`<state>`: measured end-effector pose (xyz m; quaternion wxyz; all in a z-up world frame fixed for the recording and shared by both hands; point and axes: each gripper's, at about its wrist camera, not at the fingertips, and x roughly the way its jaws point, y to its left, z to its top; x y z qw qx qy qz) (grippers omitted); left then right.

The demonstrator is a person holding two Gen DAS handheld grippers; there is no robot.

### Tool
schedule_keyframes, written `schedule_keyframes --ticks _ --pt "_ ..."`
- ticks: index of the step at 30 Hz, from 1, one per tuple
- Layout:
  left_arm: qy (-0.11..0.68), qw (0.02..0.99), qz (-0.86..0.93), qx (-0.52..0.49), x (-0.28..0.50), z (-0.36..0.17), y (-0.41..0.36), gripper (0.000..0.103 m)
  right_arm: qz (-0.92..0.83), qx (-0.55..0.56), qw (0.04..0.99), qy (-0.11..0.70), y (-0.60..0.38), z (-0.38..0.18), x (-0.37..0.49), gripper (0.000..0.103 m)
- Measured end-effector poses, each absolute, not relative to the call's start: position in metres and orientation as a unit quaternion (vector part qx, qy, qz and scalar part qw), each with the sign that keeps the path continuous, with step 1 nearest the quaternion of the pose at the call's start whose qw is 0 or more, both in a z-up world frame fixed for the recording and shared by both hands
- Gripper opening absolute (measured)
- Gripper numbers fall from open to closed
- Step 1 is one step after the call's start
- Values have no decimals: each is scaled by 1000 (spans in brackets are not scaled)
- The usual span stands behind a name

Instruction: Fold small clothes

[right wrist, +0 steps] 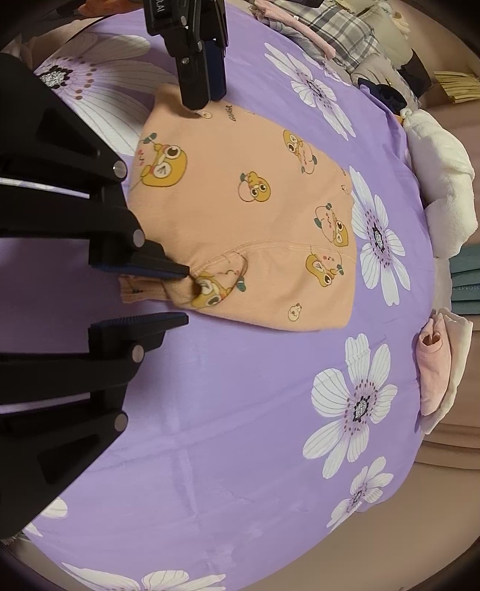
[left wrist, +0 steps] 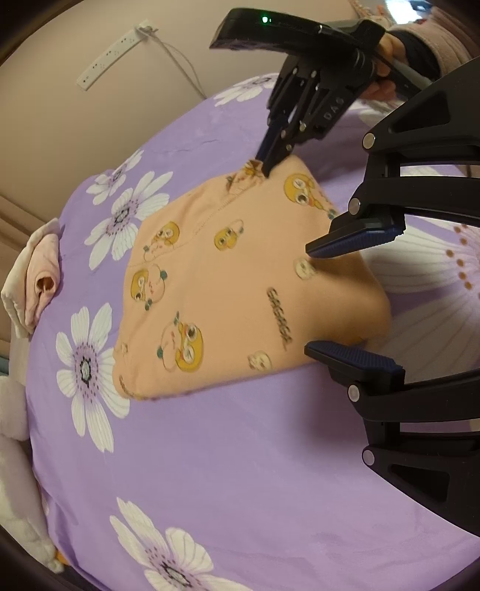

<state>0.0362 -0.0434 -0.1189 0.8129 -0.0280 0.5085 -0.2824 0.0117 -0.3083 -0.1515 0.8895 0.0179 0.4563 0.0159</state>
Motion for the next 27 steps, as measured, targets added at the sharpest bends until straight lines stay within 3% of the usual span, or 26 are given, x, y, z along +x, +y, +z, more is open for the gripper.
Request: schedule_keyframes --ticks 12,27 --pt "515 811 -273 -42 29 -123 -30 45 11 -12 915 403 -297 -121 -6 20" --pt "531 800 -271 -65 30 -127 -22 45 24 -25 896 442 -282 -145 -9 22"
